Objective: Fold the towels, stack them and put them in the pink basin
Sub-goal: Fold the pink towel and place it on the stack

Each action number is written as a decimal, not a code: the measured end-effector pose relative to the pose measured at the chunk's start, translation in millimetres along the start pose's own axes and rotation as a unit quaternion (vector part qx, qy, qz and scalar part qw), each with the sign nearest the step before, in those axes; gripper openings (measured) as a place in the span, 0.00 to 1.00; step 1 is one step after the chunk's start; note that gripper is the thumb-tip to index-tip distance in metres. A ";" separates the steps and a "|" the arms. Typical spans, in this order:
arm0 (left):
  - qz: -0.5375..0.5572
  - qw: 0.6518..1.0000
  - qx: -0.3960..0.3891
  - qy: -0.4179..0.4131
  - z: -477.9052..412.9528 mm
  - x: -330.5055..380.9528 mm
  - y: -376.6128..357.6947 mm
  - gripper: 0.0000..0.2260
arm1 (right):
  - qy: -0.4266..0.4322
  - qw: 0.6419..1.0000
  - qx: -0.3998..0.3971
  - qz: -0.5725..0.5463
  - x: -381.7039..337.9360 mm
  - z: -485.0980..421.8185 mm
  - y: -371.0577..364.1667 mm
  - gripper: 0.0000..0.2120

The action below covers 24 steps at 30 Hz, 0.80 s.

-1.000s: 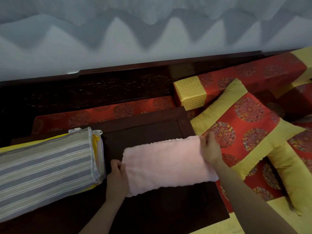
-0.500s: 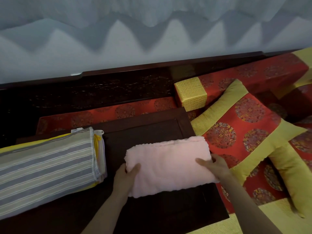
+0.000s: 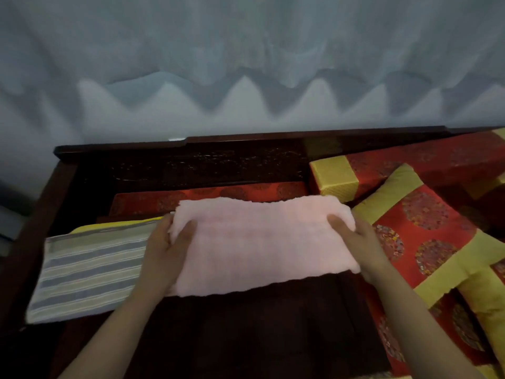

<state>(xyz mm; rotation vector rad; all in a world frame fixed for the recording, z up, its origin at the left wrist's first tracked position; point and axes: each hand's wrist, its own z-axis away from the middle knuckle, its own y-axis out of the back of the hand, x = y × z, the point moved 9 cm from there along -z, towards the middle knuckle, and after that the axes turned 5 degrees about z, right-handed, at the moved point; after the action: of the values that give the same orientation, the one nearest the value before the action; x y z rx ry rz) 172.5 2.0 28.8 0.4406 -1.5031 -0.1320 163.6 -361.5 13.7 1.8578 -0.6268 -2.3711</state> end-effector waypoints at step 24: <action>-0.014 0.979 0.121 0.165 -6.5 -196.2 249.0 0.07 | 0.093 0.973 -0.039 0.208 -45.8 40.1 -293.0 0.14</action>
<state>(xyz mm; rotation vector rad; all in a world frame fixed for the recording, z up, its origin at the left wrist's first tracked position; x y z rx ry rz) 117.7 300.1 -64.4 0.6472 -1.1895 0.1002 195.4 -68.9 -40.1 1.6893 -0.7987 -1.9050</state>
